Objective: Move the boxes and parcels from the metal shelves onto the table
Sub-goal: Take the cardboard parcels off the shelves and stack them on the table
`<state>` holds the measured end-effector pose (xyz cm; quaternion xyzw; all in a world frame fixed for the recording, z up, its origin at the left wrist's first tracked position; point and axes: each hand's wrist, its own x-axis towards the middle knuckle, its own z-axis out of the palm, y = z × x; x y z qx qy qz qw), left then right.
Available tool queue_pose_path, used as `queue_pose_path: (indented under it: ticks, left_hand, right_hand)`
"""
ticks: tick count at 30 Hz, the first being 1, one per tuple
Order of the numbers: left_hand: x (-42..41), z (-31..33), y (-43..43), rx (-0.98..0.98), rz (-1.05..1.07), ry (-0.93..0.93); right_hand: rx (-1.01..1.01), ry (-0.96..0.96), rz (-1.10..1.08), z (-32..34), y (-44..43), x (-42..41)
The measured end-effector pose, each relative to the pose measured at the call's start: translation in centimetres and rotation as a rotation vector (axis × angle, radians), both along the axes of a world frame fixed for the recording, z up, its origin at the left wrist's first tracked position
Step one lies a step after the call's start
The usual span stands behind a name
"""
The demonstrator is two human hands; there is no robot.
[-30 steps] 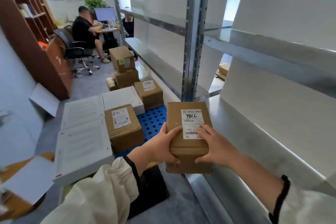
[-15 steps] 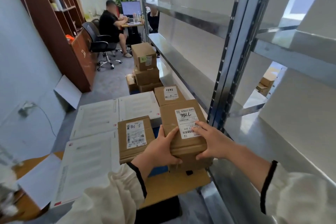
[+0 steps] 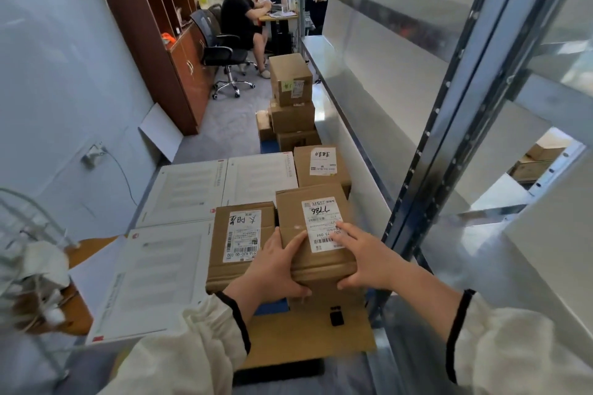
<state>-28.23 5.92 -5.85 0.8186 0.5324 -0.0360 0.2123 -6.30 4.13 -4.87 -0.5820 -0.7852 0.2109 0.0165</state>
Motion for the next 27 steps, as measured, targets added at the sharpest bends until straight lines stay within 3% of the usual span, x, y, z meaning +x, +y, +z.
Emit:
queue_pose_path:
  ticks: [27]
  left_hand:
    - [0.5, -2.1, 1.0, -0.017, 0.047, 0.13]
  right_hand:
    - [-0.023, 0.026, 0.031, -3.3, 1.5, 0.5]
